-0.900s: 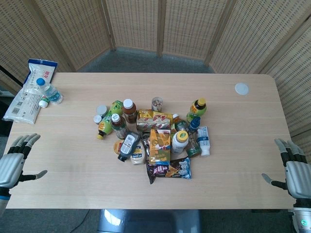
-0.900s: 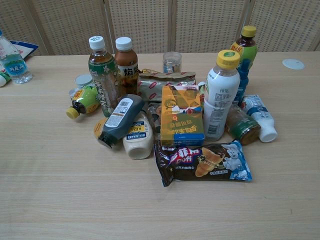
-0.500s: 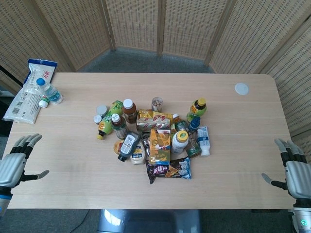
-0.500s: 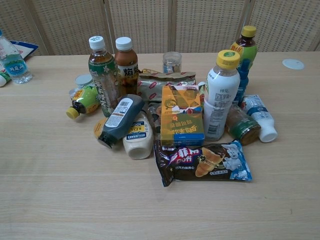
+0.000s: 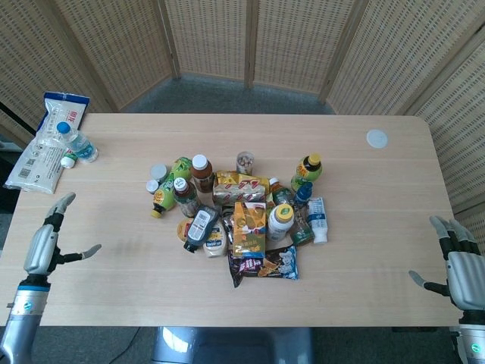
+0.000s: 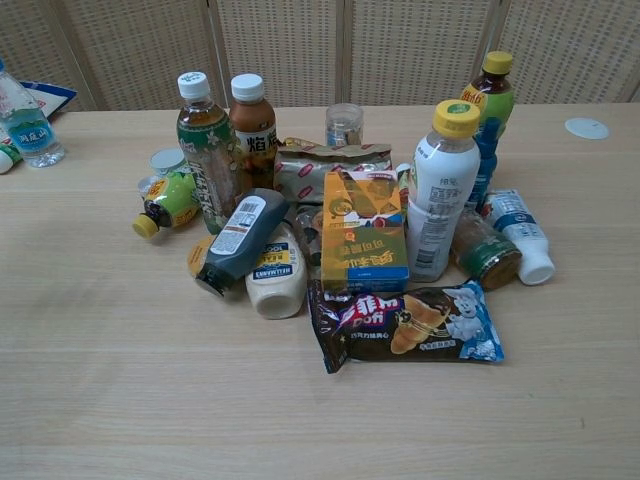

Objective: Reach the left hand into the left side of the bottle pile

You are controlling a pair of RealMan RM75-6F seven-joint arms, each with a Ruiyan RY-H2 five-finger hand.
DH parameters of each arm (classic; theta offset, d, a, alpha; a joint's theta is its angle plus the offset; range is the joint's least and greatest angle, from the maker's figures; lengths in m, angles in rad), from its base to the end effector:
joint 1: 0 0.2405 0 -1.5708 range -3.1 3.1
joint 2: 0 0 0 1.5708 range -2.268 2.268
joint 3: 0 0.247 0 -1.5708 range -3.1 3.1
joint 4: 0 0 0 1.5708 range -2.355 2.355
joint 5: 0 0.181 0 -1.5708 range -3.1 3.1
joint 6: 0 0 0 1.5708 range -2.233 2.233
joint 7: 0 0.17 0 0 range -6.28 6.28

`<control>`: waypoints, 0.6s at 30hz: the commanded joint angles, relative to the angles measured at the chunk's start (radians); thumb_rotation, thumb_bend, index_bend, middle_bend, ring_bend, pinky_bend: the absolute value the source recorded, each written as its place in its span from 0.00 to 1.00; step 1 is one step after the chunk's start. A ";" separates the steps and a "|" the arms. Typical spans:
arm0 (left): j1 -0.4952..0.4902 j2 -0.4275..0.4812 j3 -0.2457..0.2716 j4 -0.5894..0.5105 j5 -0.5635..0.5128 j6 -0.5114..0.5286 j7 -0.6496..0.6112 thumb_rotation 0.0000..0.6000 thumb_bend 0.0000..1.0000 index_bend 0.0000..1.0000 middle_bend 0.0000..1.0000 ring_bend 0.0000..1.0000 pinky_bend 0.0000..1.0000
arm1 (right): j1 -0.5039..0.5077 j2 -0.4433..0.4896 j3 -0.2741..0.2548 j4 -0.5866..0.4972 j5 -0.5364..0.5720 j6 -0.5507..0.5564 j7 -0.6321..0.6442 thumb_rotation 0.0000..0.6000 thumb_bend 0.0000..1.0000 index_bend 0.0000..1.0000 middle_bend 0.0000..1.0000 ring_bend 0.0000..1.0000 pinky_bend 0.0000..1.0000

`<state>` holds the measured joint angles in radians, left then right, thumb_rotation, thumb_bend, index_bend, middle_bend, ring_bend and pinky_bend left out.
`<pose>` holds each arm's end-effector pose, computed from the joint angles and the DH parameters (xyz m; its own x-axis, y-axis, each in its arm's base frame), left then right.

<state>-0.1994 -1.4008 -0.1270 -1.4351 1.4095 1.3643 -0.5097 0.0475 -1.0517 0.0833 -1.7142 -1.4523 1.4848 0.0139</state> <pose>-0.2860 0.2512 0.1066 -0.2278 0.0272 0.9733 0.9737 -0.0013 0.2279 -0.2885 -0.1979 0.2012 0.3447 0.0148 0.9386 -0.9372 0.0616 0.3432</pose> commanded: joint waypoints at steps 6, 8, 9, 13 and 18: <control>-0.114 -0.240 -0.118 0.129 -0.070 -0.036 -0.023 1.00 0.00 0.00 0.00 0.00 0.00 | -0.003 0.010 0.005 -0.004 0.003 0.007 0.021 0.98 0.00 0.00 0.00 0.00 0.00; -0.138 -0.264 -0.134 0.133 -0.083 -0.055 -0.006 1.00 0.00 0.00 0.00 0.00 0.00 | -0.003 0.012 0.006 -0.004 0.004 0.006 0.026 0.98 0.00 0.00 0.00 0.00 0.00; -0.153 -0.278 -0.142 0.134 -0.092 -0.068 0.008 1.00 0.00 0.00 0.00 0.00 0.00 | -0.003 0.013 0.006 -0.004 0.005 0.006 0.029 0.98 0.00 0.00 0.00 0.00 0.00; -0.191 -0.322 -0.157 0.140 -0.116 -0.103 0.053 1.00 0.00 0.00 0.00 0.00 0.00 | -0.003 0.016 0.008 -0.003 0.007 0.005 0.034 0.98 0.00 0.00 0.00 0.00 0.00; -0.228 -0.379 -0.172 0.172 -0.147 -0.139 0.081 1.00 0.00 0.00 0.00 0.00 0.00 | -0.003 0.018 0.008 -0.004 0.005 0.006 0.038 0.98 0.00 0.00 0.00 0.00 0.00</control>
<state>-0.4162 -1.7672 -0.2925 -1.2740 1.2719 1.2341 -0.4360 0.0441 -1.0340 0.0914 -1.7184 -1.4471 1.4904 0.0521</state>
